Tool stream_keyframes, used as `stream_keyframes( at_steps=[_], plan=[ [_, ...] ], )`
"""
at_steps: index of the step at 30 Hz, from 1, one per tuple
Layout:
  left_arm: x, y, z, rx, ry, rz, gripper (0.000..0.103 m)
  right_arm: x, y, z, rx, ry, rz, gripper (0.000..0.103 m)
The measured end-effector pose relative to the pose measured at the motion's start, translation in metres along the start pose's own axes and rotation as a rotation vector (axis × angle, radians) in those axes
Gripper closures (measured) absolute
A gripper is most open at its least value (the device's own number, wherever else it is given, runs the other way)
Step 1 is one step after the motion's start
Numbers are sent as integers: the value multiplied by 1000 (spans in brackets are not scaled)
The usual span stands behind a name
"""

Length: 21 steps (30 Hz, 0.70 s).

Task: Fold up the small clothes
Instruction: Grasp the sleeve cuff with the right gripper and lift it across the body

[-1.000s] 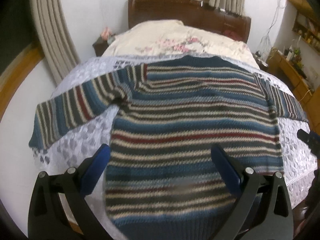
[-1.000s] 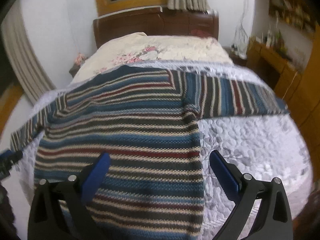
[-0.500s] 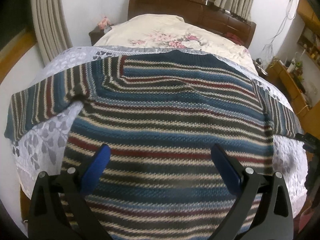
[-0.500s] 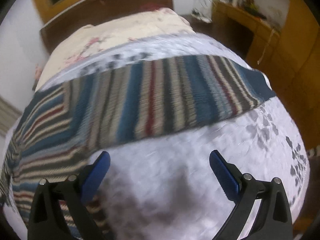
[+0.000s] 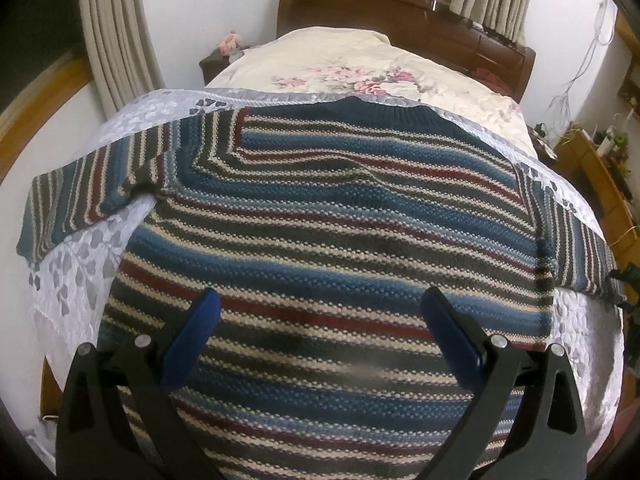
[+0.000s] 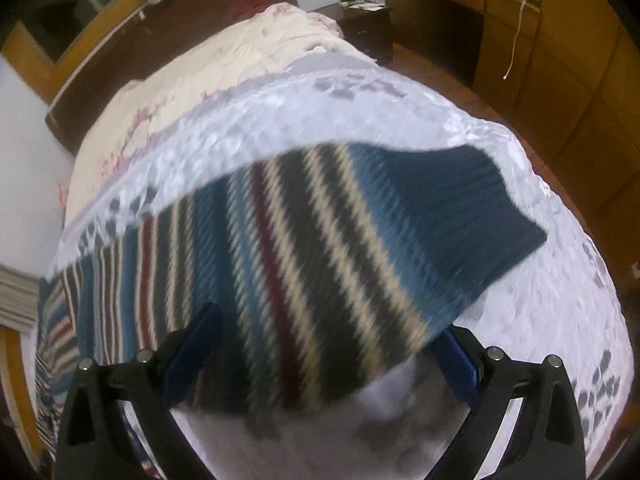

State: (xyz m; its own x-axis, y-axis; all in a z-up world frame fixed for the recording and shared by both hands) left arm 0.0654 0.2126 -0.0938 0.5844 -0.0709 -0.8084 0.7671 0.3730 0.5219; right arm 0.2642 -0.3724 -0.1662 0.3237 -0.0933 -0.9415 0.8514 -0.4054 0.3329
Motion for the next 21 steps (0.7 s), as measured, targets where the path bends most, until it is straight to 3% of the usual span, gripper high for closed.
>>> stream_keyframes(
  at_steps=[2, 5, 8, 10, 13, 15, 21],
  plan=[
    [-1, -1, 3, 0, 13, 1, 3, 4, 11, 9, 30, 23, -1, 8],
    [-2, -2, 7, 2, 33, 3, 3, 8, 21, 22, 58, 68, 0, 26],
    [0, -3, 11, 1, 42, 2, 3, 9, 25, 33, 68, 99, 5, 46],
    [2, -2, 16, 7, 44, -2, 3, 6, 25, 36, 58, 110, 17, 69],
    [5, -1, 23, 23, 44, -8, 3, -3, 29, 36, 22, 141, 48, 86],
    [9, 1, 28, 32, 40, -15, 3, -11, 27, 35, -6, 150, 70, 92],
    [18, 9, 29, 28, 25, -20, 3, -20, 24, 30, -33, 115, 90, 93]
  ],
)
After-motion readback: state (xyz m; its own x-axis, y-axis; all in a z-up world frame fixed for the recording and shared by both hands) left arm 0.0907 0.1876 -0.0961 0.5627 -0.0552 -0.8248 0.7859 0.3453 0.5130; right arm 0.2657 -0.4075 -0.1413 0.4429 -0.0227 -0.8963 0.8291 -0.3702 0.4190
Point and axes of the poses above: each gripper's, at about its wrist camera, not at the fingertips, and x roughly the way its jaws point, z to its right, y to its top, the point moved 5 cm from there along x, roughly the way its jaws point, and after that the axes turned 13 degrees about -y, right-handed, at the moved point
